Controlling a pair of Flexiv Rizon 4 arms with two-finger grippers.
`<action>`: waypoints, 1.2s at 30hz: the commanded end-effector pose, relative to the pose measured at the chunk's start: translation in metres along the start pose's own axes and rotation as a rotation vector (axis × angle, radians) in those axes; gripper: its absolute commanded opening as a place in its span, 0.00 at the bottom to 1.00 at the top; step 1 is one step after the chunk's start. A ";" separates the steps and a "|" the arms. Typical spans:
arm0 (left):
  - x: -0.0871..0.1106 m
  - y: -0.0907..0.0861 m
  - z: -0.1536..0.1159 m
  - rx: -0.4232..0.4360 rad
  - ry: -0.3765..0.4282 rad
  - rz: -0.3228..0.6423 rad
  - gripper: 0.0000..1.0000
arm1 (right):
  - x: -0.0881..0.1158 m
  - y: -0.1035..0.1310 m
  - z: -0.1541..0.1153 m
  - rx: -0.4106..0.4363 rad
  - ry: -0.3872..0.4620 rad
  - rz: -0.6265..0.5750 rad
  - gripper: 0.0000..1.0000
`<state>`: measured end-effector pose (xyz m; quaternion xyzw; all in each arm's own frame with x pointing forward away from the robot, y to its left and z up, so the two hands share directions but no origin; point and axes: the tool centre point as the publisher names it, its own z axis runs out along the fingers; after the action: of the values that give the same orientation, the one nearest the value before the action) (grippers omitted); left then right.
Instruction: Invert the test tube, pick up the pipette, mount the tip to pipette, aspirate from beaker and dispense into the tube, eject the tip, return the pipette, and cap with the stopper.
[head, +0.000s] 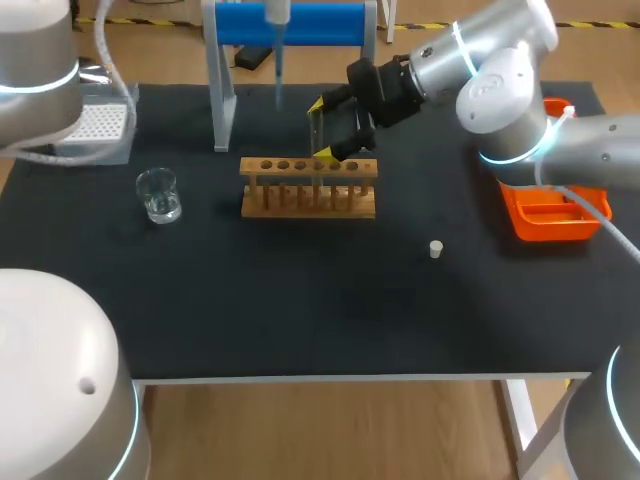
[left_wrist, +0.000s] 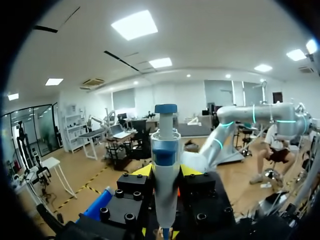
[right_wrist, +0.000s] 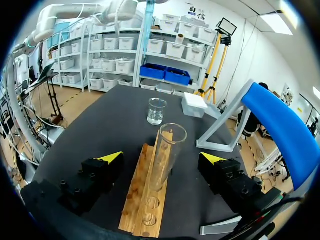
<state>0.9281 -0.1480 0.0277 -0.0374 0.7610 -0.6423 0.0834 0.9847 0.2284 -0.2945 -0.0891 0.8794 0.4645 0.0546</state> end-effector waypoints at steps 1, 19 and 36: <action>-0.008 -0.001 0.012 -0.011 0.031 -0.010 0.00 | 0.000 0.000 0.000 0.001 0.001 0.000 1.00; -0.008 -0.001 0.012 -0.011 0.031 -0.010 0.00 | 0.000 0.000 0.000 0.001 0.001 0.000 1.00; -0.008 -0.001 0.012 -0.011 0.031 -0.010 0.00 | 0.004 0.001 0.001 -0.002 0.005 0.025 1.00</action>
<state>0.9370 -0.1591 0.0262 -0.0325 0.7641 -0.6405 0.0701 0.9819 0.2299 -0.2949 -0.0818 0.8790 0.4675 0.0468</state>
